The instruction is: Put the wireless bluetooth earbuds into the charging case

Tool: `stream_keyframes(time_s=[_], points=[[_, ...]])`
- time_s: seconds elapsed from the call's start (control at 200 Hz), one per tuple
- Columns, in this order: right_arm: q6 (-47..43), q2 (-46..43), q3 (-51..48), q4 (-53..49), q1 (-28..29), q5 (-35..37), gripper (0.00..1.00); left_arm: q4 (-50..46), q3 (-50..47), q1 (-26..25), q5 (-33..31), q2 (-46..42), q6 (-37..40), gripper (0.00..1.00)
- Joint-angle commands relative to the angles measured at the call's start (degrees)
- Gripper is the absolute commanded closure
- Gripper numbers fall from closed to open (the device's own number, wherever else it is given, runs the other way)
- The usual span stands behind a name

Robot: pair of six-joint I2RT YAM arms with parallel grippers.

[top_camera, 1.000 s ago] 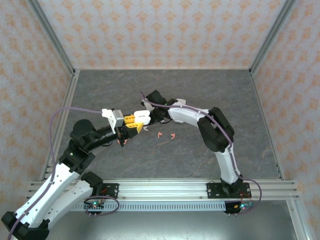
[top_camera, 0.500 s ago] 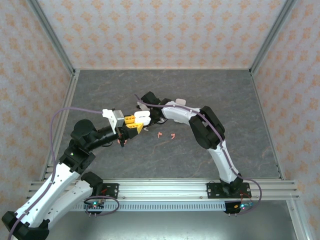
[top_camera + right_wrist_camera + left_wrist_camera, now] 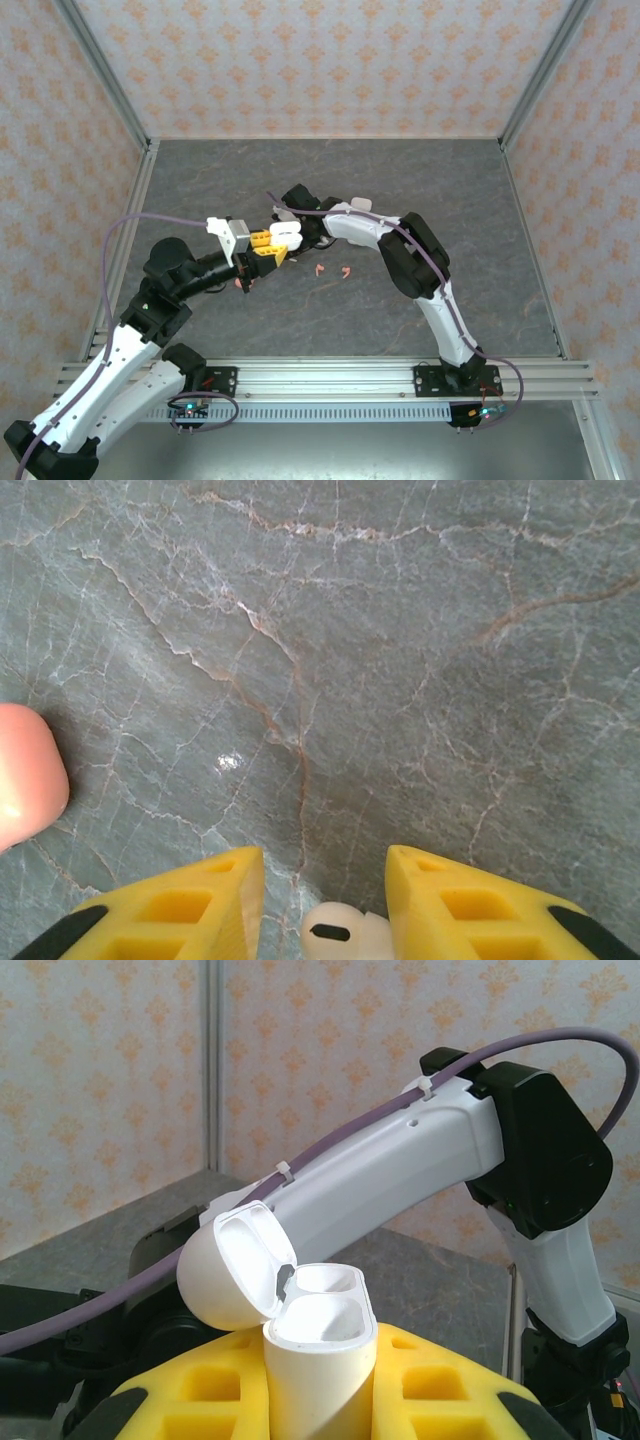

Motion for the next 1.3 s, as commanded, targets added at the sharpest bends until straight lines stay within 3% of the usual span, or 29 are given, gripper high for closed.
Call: stream_keyframes(time_s=[0.0, 0.345, 0.806, 1.031, 1.296], points=[[-1.41, -2.91, -2.62, -4.62, 0.6, 0.44, 0.64, -0.01, -0.32, -0.22, -0.88, -0.03, 0.37, 1.0], [-1.91, -4.0, -4.77, -4.6, 0.68, 1.06, 0.67, 0.08, -0.37, -0.23, -0.99, 0.44, 0.19, 1.0], [-1.49, -7.52, -6.67, -2.59, 0.78, 3.34, 0.79, -0.19, -0.32, -0.22, -1.34, 0.18, 0.06, 1.0], [2.82, -15.7, -12.4, 4.01, -1.16, 4.69, 0.8, 0.06, -0.43, -0.15, -1.34, -0.76, -0.28, 1.0], [7.41, -33.98, -24.72, 10.03, -6.38, 7.85, 0.81, 2.0, -1.5, -0.17, -1.09, 0.17, -0.97, 1.0]])
